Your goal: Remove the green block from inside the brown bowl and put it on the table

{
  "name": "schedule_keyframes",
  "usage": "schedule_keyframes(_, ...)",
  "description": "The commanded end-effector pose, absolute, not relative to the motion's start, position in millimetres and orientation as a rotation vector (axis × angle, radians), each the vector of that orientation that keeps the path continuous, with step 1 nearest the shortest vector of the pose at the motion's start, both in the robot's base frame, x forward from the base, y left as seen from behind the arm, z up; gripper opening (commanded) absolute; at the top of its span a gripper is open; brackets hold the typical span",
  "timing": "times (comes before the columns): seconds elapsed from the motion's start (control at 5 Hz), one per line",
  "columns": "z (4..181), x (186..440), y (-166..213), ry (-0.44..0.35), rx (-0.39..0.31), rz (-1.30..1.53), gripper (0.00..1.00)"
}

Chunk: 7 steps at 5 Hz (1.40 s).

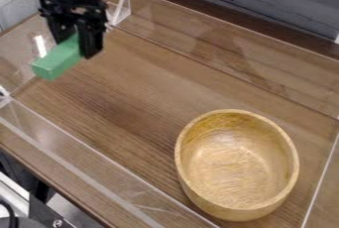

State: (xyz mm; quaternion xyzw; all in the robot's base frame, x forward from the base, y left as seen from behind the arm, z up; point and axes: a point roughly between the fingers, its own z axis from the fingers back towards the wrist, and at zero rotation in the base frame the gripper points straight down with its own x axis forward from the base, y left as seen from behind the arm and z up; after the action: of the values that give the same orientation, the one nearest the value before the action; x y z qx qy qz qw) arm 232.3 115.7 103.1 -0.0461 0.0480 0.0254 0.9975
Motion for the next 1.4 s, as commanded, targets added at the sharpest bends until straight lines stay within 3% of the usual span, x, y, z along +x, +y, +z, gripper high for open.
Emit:
schedule_keyframes(0.0, 109.9, 237, 109, 0.037, -0.064, 0.05, 0.0)
schedule_keyframes(1.2, 67.7, 237, 88, 0.061, -0.088, 0.064, 0.0)
